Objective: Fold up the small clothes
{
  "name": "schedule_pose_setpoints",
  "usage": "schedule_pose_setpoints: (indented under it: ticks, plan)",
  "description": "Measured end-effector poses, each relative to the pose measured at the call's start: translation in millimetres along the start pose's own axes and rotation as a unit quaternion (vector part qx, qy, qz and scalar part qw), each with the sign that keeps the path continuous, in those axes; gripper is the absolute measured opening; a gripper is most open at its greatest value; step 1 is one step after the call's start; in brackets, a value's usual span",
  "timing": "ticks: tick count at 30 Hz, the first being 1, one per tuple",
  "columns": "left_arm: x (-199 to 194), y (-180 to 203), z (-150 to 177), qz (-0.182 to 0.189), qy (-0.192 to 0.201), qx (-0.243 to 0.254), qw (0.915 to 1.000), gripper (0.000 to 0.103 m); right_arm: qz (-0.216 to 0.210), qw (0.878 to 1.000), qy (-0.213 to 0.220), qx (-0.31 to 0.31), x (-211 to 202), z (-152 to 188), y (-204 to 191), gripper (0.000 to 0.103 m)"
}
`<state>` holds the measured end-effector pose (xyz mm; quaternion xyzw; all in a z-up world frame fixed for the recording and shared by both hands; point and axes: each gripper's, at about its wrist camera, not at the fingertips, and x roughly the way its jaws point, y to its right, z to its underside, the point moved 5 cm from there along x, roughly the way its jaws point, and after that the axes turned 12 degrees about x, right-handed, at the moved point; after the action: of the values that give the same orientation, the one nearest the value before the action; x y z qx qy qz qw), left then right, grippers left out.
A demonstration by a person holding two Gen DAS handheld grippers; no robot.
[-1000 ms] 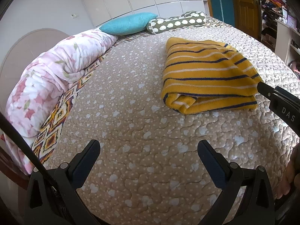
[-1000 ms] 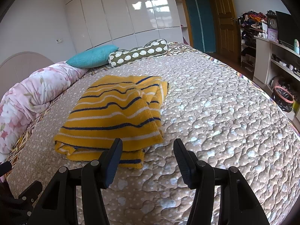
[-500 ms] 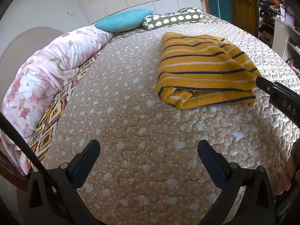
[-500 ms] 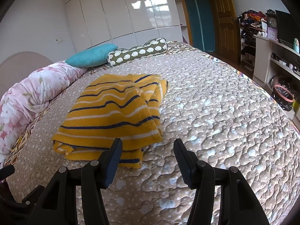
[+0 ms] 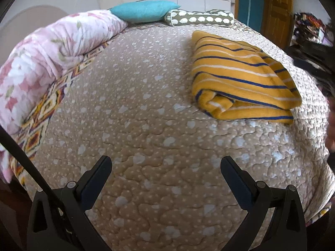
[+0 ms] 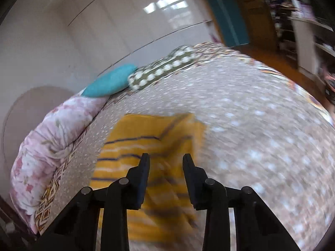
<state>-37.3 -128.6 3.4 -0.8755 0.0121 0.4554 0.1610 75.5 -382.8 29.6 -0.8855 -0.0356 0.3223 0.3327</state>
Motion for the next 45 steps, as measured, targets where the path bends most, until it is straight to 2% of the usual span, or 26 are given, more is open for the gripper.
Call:
schedule_pose_setpoints:
  ticks: [3,6,8,9,10,14,16,18,19,21,22,24,27,28,30,32,35,36,37,39,41,42,43,44,45]
  plan:
    - [-1.0,-6.8,0.9,0.002,0.001,-0.009,1.0000,0.103,0.020,0.999,-0.039,-0.021,44.5,-6.8,-17.6,0.036]
    - [-3.3,-13.7,2.1,0.004,0.008,-0.018,0.9998,0.103,0.051,0.995,-0.083,-0.020,82.8,-3.5,-13.8,0.041]
    - [-4.0,-15.9,3.1,0.008,0.009,-0.023,0.9997,0.103,0.046,0.994,-0.099,-0.031,91.8,0.0,-11.8,0.021]
    - [-4.2,-16.6,3.4,0.009,0.010,-0.024,0.9996,0.103,0.049,0.994,-0.097,-0.031,90.0,-0.4,-8.7,0.009]
    - [-4.3,-17.4,3.5,0.010,0.011,-0.024,0.9996,0.103,0.060,0.993,-0.093,-0.026,86.7,-2.3,-2.4,0.008]
    - [-4.4,-19.3,3.7,0.016,0.012,-0.027,0.9994,0.103,0.111,0.989,-0.092,-0.024,82.3,0.8,26.9,0.009]
    - [-4.2,-20.4,4.2,0.016,0.011,-0.028,0.9994,0.103,0.127,0.987,-0.087,-0.048,74.9,0.6,21.4,0.013]
    - [-3.7,-23.2,3.9,0.014,0.011,-0.032,0.9993,0.103,0.132,0.988,-0.057,-0.059,57.8,-7.3,5.4,0.016]
    - [-3.9,-25.3,3.5,0.013,0.011,-0.037,0.9992,0.103,0.105,0.991,-0.042,-0.071,46.0,-8.7,-12.8,0.016]
    - [-3.8,-28.4,3.3,0.013,0.011,-0.044,0.9989,0.103,0.046,0.994,-0.042,-0.091,33.6,-2.6,-45.3,0.016]
    - [-3.9,-30.0,3.4,0.013,0.010,-0.046,0.9988,0.103,0.004,0.993,-0.061,-0.102,32.9,7.1,-66.4,0.016]
    - [-4.4,-32.2,3.7,0.014,0.009,-0.050,0.9986,0.103,-0.045,0.988,-0.103,-0.109,40.3,24.8,-89.2,0.015]
    - [-6.7,-34.5,4.2,0.015,0.011,-0.052,0.9985,0.103,-0.117,0.972,-0.183,-0.094,62.8,58.7,-111.4,0.015]
    - [-7.5,-35.9,4.3,0.014,0.012,-0.053,0.9984,0.103,-0.131,0.966,-0.208,-0.082,70.8,69.8,-112.1,0.015]
    - [-7.8,-38.5,4.4,0.014,0.013,-0.055,0.9983,0.103,-0.128,0.958,-0.248,-0.061,85.3,94.0,-102.5,0.015]
    - [-7.7,-42.3,5.2,0.016,0.014,-0.058,0.9981,0.103,-0.135,0.953,-0.267,-0.042,83.7,114.2,-85.1,0.015]
    - [-7.3,-46.8,6.4,0.015,0.018,-0.062,0.9978,0.103,-0.156,0.946,-0.285,-0.023,65.9,121.1,-64.2,0.015]
    - [-6.8,-47.3,6.8,0.013,0.019,-0.062,0.9978,0.103,-0.157,0.945,-0.286,-0.019,56.9,119.3,-57.1,0.015]
    - [-5.8,-47.1,7.0,0.012,0.019,-0.062,0.9978,0.103,-0.157,0.950,-0.270,-0.016,46.1,111.3,-50.1,0.015]
    - [-3.7,-45.1,7.2,0.015,0.018,-0.066,0.9976,0.103,-0.157,0.965,-0.209,-0.012,23.5,81.8,-38.2,0.015]
    - [-3.5,-41.1,7.3,0.021,0.012,-0.062,0.9978,0.103,-0.142,0.977,-0.161,0.004,15.2,52.7,-22.3,0.024]
    - [-4.7,-39.9,7.4,0.020,0.012,-0.059,0.9980,0.103,-0.130,0.980,-0.148,0.009,14.7,45.2,-16.4,0.031]
    - [-7.0,-38.6,6.8,0.017,0.013,-0.054,0.9983,0.103,-0.101,0.986,-0.134,0.011,19.4,37.4,-5.5,0.033]
    - [-10.8,-37.6,5.7,0.012,0.018,-0.050,0.9985,0.103,-0.046,0.991,-0.128,0.009,25.3,34.6,11.2,0.033]
    - [-14.4,-36.9,4.8,0.009,0.023,-0.047,0.9986,0.103,-0.019,0.991,-0.130,0.009,27.0,36.0,22.2,0.030]
